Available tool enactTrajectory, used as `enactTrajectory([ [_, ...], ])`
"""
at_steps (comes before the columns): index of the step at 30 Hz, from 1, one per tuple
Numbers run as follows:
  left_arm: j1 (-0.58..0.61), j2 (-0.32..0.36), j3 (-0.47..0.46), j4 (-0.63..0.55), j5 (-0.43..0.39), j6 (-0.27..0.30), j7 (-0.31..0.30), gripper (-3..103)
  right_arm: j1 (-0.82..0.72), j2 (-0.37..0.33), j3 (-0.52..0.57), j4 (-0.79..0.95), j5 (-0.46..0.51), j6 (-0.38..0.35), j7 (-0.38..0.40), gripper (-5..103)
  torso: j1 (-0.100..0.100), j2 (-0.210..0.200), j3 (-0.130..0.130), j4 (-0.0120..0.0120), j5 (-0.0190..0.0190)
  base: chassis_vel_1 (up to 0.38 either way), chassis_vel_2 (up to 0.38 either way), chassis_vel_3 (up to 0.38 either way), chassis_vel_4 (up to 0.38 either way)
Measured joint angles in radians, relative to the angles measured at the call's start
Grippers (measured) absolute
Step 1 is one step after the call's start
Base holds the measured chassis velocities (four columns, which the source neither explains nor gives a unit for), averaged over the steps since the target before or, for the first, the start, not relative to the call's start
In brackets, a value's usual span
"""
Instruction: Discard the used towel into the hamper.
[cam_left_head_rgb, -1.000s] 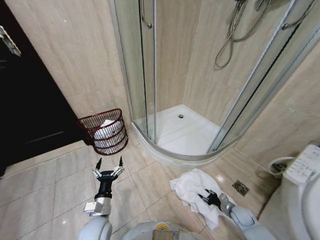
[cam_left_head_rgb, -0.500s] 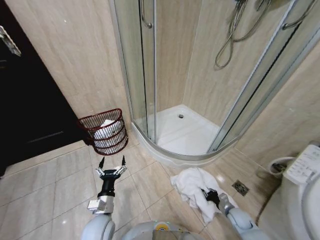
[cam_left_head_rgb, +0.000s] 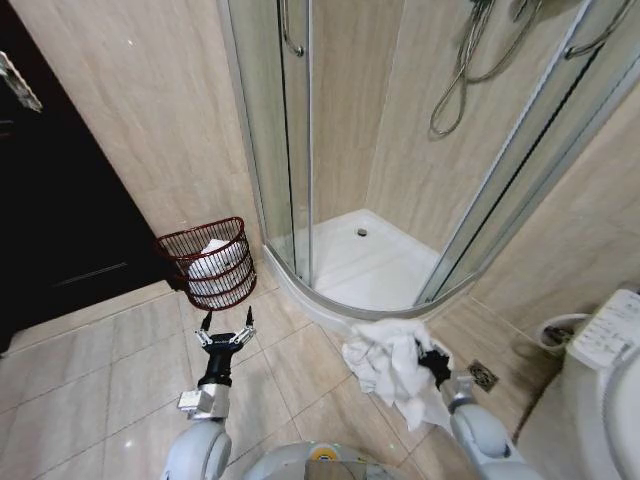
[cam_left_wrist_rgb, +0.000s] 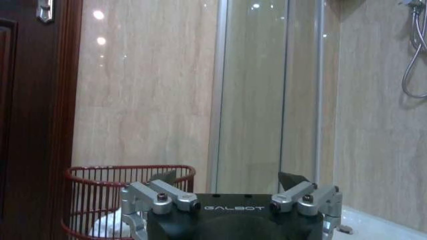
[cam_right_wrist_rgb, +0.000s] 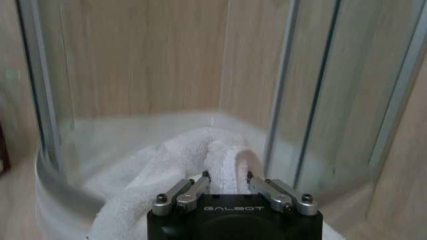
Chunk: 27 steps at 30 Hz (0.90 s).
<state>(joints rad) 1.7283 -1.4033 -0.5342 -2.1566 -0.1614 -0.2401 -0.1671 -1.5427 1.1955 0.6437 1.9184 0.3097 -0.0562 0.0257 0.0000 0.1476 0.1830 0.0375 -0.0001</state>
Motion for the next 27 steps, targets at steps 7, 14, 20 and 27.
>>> enactTrajectory([
  [7,-0.001,0.004,0.008,-0.001,-0.004,0.022,-0.013,100,-0.079,0.090,0.069,0.203,-0.042,-0.005,0.007,17,0.000,0.000,0.000,-0.0001,0.0002,0.000,0.000,0.000,0.000],
  [14,-0.011,0.005,0.025,0.000,-0.001,0.054,-0.011,100,-0.101,0.131,0.088,0.285,-0.073,-0.013,0.013,17,0.000,0.000,0.000,-0.0001,0.0001,0.000,0.000,0.000,0.000],
  [20,-0.033,0.010,0.042,0.012,0.002,0.071,-0.010,100,-0.088,0.144,0.081,0.289,-0.088,-0.018,0.029,17,0.000,0.000,0.000,0.0000,0.0001,0.000,0.000,0.000,0.000],
  [27,-0.061,0.026,0.047,0.019,0.000,0.094,-0.009,100,-0.074,0.163,0.070,0.290,-0.105,-0.018,0.030,17,0.000,0.000,0.000,-0.0001,0.0002,0.040,0.055,0.055,0.067],
])
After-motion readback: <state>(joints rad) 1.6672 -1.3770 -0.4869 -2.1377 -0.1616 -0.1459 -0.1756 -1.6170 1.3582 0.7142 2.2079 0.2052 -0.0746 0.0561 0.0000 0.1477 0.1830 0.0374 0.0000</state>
